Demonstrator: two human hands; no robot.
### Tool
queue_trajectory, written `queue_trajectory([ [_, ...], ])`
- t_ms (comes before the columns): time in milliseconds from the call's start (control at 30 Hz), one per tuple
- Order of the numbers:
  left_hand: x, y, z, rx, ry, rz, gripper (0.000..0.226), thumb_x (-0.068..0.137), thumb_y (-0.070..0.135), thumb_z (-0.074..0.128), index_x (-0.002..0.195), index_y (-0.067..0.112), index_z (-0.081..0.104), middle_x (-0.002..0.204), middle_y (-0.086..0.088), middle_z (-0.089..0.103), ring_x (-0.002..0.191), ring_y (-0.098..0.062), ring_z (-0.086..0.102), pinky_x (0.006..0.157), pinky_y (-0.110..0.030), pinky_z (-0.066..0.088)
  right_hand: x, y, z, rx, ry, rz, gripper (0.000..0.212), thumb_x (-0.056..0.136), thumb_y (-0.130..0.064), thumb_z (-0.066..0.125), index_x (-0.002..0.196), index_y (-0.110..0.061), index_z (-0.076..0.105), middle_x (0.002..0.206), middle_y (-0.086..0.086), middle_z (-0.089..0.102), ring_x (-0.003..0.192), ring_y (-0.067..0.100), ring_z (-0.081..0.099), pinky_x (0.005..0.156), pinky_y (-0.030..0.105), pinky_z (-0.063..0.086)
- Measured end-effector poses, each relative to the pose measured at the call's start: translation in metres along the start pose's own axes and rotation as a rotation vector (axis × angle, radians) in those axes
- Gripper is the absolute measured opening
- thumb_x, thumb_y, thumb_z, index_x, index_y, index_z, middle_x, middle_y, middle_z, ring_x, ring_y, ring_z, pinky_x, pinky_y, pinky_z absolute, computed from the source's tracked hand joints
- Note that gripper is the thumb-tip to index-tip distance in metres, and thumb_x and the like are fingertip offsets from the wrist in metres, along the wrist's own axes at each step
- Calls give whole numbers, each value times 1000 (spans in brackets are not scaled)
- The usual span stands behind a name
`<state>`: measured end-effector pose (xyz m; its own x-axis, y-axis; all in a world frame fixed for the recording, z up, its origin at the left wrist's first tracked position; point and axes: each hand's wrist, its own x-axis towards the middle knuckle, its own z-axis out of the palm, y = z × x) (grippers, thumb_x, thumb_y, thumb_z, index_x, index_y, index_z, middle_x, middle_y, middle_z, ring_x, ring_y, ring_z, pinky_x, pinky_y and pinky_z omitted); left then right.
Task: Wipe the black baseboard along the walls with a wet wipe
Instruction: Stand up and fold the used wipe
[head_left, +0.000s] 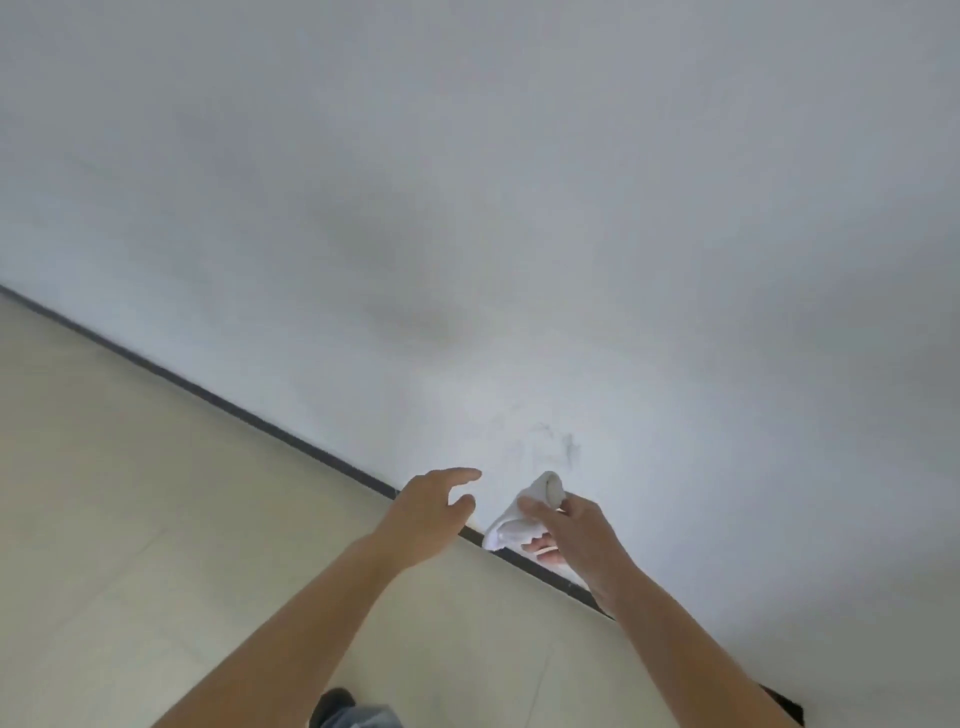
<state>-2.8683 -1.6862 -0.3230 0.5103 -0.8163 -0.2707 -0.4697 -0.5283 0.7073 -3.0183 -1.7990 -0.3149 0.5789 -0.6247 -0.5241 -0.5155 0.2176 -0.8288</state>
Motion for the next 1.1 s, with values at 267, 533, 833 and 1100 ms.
queue_trajectory([
  [267, -28, -176, -199, -136, 312, -215, 42, 95, 22, 44, 135, 28, 50, 140, 10, 48, 123, -7, 47, 94, -16, 33, 80, -132, 265, -106, -303, -74, 30, 91, -33, 56, 98, -5, 67, 87, 7, 69, 70, 18, 66, 68, 28, 52],
  [533, -86, -331, -361, -196, 527, -420, 40, 95, 21, 46, 134, 22, 52, 138, 8, 52, 126, -4, 46, 99, -11, 29, 115, -221, 519, -228, -531, -82, 26, 92, -32, 55, 91, -8, 63, 68, 4, 57, 58, 15, 53, 64, 29, 51],
  [833, -52, -452, -531, -433, 679, -400, 15, 88, 27, 60, 101, 24, 67, 99, 5, 71, 93, -9, 64, 88, -33, 48, 193, -330, 738, -349, -747, -218, 38, 97, -35, 44, 82, -8, 65, 67, 3, 56, 57, 15, 53, 62, 28, 51],
  [1100, -9, -579, -698, -788, 894, -536, 26, 87, 33, 61, 84, 8, 68, 77, -5, 62, 78, -13, 58, 83, -29, 50, 274, -447, 916, -467, -902, -265, 17, 87, -16, 52, 81, -9, 66, 71, 3, 58, 59, 16, 52, 62, 27, 48],
])
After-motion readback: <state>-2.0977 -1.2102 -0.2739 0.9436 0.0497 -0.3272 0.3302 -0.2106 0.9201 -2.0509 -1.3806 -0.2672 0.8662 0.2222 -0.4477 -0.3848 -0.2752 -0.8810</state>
